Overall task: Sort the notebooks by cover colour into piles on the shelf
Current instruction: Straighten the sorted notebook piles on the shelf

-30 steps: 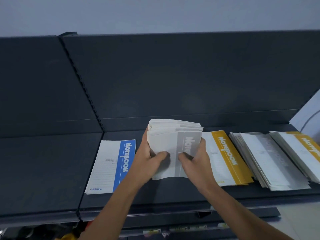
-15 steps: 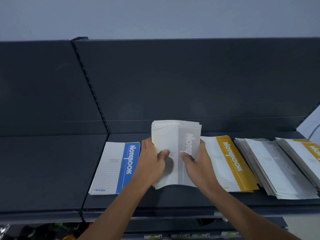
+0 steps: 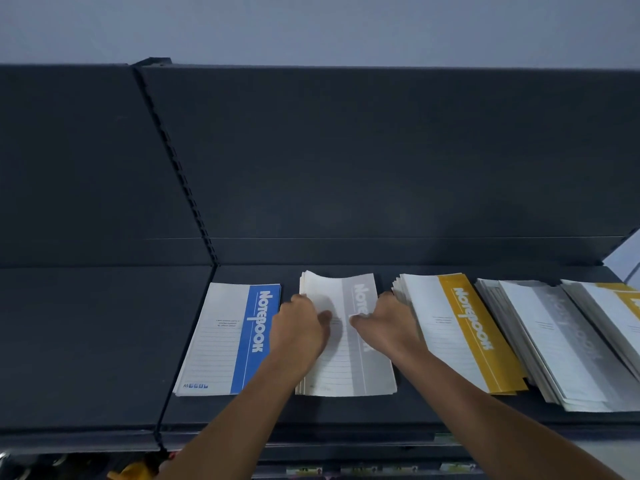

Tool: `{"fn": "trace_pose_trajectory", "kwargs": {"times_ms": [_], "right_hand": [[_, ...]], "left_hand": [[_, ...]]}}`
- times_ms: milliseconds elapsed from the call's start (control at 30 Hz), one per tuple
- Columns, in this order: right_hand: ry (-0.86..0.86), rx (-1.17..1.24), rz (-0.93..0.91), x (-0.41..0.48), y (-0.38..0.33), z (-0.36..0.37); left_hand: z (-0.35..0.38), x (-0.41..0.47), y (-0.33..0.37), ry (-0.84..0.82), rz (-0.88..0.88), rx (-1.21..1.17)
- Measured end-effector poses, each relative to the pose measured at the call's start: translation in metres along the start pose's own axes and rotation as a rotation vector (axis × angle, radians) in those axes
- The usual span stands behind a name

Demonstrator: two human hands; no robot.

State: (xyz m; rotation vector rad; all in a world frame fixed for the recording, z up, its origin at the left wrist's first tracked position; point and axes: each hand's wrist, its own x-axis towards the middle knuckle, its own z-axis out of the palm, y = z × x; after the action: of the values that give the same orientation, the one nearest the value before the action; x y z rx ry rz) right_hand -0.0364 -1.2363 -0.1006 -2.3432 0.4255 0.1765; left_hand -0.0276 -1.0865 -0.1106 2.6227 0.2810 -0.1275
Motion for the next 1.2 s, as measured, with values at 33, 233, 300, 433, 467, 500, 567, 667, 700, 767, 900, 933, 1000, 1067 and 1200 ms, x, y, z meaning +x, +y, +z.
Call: {"fn": "trace_pose_trajectory", "kwargs": {"times_ms": [33, 233, 300, 433, 467, 500, 567, 667, 700, 767, 900, 933, 1000, 1067, 1200], "right_hand": [[-0.007, -0.015, 0.002, 0.001, 0.000, 0.002], [0.062, -0.129, -0.021, 0.001, -0.002, 0.009], [0.079, -0.141, -0.022, 0.000, -0.002, 0.010], [0.106, -0.150, -0.050, -0.002, -0.003, 0.009], [0.128, -0.135, -0.074, -0.003, -0.003, 0.007], [0.152, -0.109, -0.100, -0.003, -0.002, 0.004], [0.208, -0.071, -0.137, -0.004, 0.003, -0.005], [0.301, -0.075, -0.152, -0.006, 0.022, -0.031], [0.325, -0.086, -0.150, -0.005, 0.032, -0.042], [0.341, -0.111, -0.108, 0.001, 0.054, -0.065], [0.362, -0.168, -0.056, 0.014, 0.098, -0.103], [0.344, -0.183, -0.056, 0.017, 0.105, -0.108], [0.267, -0.211, -0.054, 0.023, 0.115, -0.113], [0.181, -0.240, -0.073, 0.028, 0.123, -0.113], [0.096, -0.292, -0.099, 0.034, 0.129, -0.113]], "left_hand": [[0.001, 0.001, -0.001, 0.000, 0.003, 0.011], [0.003, 0.004, -0.006, 0.029, 0.065, 0.156], [0.004, 0.005, -0.006, 0.032, 0.084, 0.185], [0.003, 0.007, -0.001, 0.050, 0.115, 0.209], [0.001, 0.007, 0.001, 0.068, 0.124, 0.206], [-0.002, 0.006, 0.003, 0.094, 0.138, 0.196], [-0.009, 0.002, 0.011, 0.162, 0.196, 0.174], [-0.015, -0.012, 0.036, 0.202, 0.331, 0.086], [-0.014, -0.017, 0.047, 0.185, 0.361, 0.029], [-0.005, -0.027, 0.071, 0.095, 0.372, -0.085], [0.030, -0.043, 0.116, -0.140, 0.314, -0.132], [0.039, -0.045, 0.123, -0.170, 0.292, -0.116], [0.054, -0.047, 0.133, -0.217, 0.225, -0.094], [0.066, -0.046, 0.141, -0.258, 0.153, -0.093], [0.080, -0.043, 0.154, -0.220, 0.069, -0.100]]}}
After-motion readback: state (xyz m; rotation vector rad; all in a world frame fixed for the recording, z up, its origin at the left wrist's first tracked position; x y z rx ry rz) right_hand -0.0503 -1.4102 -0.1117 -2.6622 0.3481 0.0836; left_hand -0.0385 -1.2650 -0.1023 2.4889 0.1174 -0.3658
